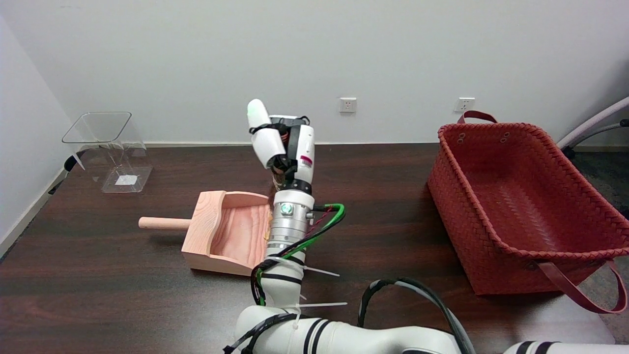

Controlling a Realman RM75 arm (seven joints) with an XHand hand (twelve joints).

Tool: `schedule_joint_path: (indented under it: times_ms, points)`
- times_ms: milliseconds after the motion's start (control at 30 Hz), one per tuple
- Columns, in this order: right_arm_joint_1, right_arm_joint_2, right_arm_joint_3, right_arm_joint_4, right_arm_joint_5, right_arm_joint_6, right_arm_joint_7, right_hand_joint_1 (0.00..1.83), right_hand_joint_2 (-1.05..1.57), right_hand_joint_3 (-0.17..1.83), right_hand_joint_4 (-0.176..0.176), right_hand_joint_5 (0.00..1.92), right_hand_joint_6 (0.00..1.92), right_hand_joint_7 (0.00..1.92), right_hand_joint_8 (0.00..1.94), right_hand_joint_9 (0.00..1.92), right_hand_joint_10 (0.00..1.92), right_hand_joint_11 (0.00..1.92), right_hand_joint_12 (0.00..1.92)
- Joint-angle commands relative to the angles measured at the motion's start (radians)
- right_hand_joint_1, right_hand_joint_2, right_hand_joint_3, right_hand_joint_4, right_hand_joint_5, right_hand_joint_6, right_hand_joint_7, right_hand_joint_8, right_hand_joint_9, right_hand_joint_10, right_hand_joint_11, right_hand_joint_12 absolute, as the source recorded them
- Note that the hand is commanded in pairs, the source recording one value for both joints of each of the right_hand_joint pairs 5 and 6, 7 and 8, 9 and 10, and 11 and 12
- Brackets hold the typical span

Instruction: Sweep the paper balls into the dustpan.

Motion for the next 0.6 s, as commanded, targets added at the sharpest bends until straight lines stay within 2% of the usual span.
schedule_joint_path:
  times_ms: [33, 333, 433, 600]
  points:
    - [-0.066, 0.070, -0.007, 0.244, -0.012, 0.036, 0.119, 0.62, 1.57, -0.04, 0.000, 1.92, 1.92, 1.92, 1.92, 1.92, 1.92, 1.92, 1.92]
    - [-0.203, 0.195, -0.007, 0.668, -0.037, -0.203, -0.263, 0.68, 1.57, -0.06, 0.000, 1.92, 1.92, 1.92, 1.92, 1.92, 1.92, 1.92, 1.92]
    - [-0.234, 0.216, -0.007, 0.732, -0.034, -0.241, -0.394, 0.69, 1.57, -0.03, 0.000, 1.92, 1.92, 1.92, 1.92, 1.92, 1.92, 1.92, 1.92]
    - [-0.270, 0.246, -0.005, 0.746, -0.051, -0.263, -0.469, 0.71, 1.57, 0.01, 0.000, 1.92, 1.92, 1.92, 1.92, 1.92, 1.92, 1.92, 1.92]
